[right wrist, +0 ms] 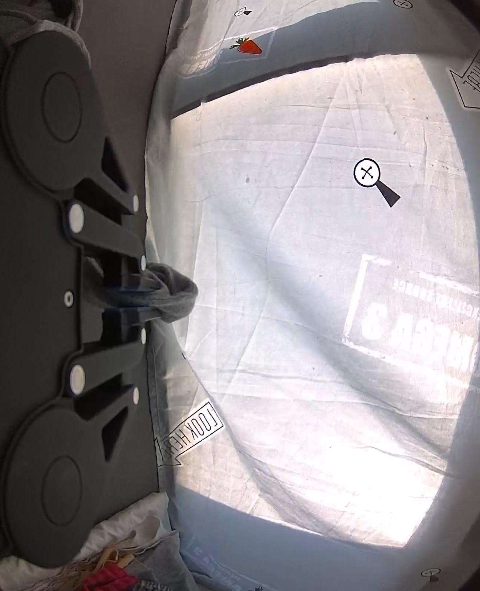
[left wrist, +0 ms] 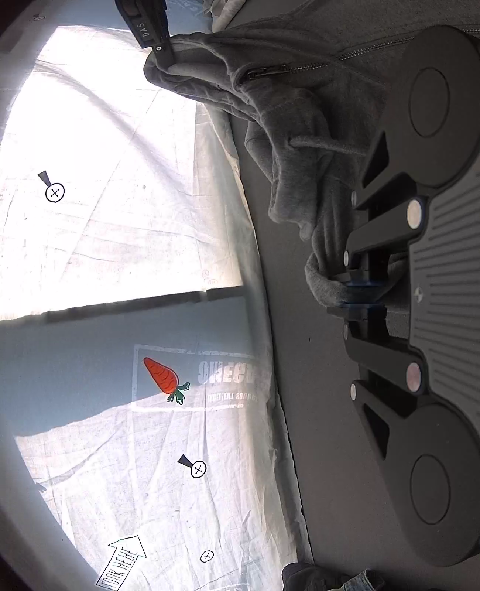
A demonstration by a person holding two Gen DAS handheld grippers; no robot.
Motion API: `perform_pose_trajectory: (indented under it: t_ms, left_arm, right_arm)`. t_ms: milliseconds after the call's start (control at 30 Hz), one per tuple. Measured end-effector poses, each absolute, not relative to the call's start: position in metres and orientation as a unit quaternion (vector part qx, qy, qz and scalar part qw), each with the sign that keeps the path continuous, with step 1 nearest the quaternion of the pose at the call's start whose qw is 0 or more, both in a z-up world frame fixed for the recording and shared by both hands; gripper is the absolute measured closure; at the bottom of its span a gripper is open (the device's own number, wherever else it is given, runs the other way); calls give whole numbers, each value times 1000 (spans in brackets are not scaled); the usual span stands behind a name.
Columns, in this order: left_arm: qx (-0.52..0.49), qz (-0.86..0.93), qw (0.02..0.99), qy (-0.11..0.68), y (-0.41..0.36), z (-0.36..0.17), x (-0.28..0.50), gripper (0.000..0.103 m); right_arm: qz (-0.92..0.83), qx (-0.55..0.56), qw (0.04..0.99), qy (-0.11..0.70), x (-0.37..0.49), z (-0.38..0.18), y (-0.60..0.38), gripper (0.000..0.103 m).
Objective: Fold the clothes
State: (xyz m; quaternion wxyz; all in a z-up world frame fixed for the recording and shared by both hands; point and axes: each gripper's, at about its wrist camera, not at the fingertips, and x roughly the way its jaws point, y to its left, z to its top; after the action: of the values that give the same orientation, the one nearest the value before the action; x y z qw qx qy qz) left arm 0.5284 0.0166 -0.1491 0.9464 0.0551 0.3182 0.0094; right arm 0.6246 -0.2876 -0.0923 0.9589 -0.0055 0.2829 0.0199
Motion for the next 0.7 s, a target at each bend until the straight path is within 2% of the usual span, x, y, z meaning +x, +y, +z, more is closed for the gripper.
perform_pose_trajectory:
  t_ms: [67, 133, 167, 200, 233, 267, 300, 333, 367, 400, 567, 633, 700]
  left_arm:
    - [14, 28, 937, 349, 35, -152, 548, 90]
    - [-8, 36, 924, 380, 48, -164, 559, 83]
    - [-18, 35, 919, 391, 54, -171, 561, 80]
    - [-30, 33, 918, 395, 60, -175, 559, 79]
    - [-45, 30, 918, 392, 68, -176, 552, 75]
    - [-63, 27, 919, 388, 77, -176, 543, 64]
    - [-80, 26, 921, 381, 83, -176, 531, 57]
    - [-99, 29, 921, 374, 89, -175, 518, 41]
    - [-119, 33, 922, 368, 96, -173, 503, 28]
    - [-138, 37, 920, 364, 100, -173, 489, 26]
    - [-195, 45, 893, 404, 109, -186, 406, 25]
    - [-193, 57, 882, 426, 105, -194, 370, 25]
    - [-188, 68, 874, 443, 100, -199, 336, 25]
  right_arm:
    - [17, -3, 961, 275, 642, -84, -277, 95]
    - [12, 1, 950, 312, 661, -93, -268, 93]
    - [7, 0, 946, 324, 665, -100, -265, 86]
    - [4, -13, 944, 331, 663, -109, -260, 72]
    - [1, -26, 941, 336, 661, -117, -256, 66]
    - [-1, -35, 944, 329, 652, -122, -255, 55]
    - [0, -31, 946, 324, 642, -124, -258, 49]
    - [0, -27, 947, 319, 630, -127, -261, 45]
    - [0, -18, 949, 316, 618, -129, -266, 38]
    - [-7, -11, 949, 314, 600, -131, -271, 30]
    - [-30, -14, 941, 336, 505, -147, -290, 29]
    - [-32, 3, 931, 363, 467, -160, -303, 35]
    - [-41, 32, 917, 395, 434, -174, -318, 49]
